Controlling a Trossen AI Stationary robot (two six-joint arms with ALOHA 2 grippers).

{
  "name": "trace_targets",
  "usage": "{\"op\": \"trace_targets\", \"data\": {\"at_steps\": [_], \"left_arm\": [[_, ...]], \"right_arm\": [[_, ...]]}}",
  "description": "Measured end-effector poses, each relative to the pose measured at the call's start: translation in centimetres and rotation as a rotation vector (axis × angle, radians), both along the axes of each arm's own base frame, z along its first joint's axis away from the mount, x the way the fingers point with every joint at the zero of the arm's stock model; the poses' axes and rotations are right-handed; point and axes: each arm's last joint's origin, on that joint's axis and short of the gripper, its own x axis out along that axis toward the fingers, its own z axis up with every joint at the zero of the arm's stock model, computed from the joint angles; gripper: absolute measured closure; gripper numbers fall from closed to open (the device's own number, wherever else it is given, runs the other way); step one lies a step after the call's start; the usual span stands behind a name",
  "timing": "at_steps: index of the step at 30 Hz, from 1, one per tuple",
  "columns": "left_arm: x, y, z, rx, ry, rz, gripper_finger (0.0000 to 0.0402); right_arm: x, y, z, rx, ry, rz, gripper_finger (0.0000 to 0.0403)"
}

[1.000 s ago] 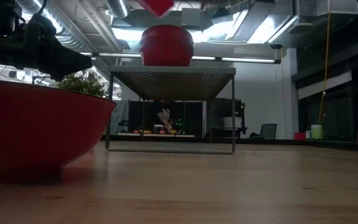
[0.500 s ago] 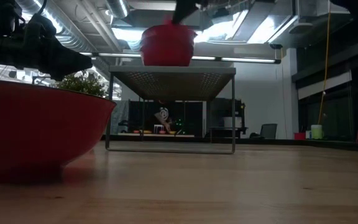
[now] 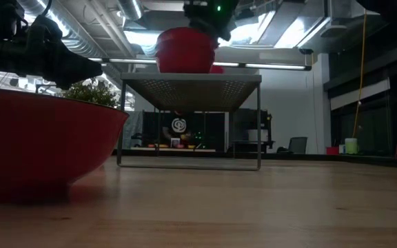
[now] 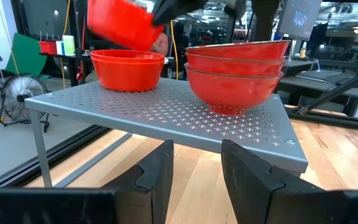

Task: Pick & Place Mini bowls
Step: Stack the red bowl on the red bowl on the shelf, then stack the white patterned bowl on the white patterned bowl on the shelf

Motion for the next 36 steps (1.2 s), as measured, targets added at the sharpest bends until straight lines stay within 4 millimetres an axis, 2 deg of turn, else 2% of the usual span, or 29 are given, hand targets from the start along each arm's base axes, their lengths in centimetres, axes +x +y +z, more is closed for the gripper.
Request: {"op": "trace_targets", "data": {"at_steps": [8, 16, 30, 36], "left_arm": [[0.0, 0.0, 0.0, 0.0, 0.0, 0.0, 0.0272], [0.0, 0.0, 0.0, 0.0, 0.0, 0.0, 0.0272], [0.0, 0.0, 0.0, 0.0, 0.0, 0.0, 0.0272], [0.0, 0.0, 0.0, 0.0, 0.0, 0.0, 0.0272]], "right_arm": [[0.2, -0.9, -2.8, 0.027, 0.071, -0.019, 0.0397], [0.3, -0.8, -3.1, 0.062, 0.058, 0.016, 0.0391], [0.4, -0.8, -3.0, 0.047, 0.062, 0.036, 0.0293], [-0.3, -0.6, -1.9, 0.024, 0.052, 0.058, 0.0261]]}}
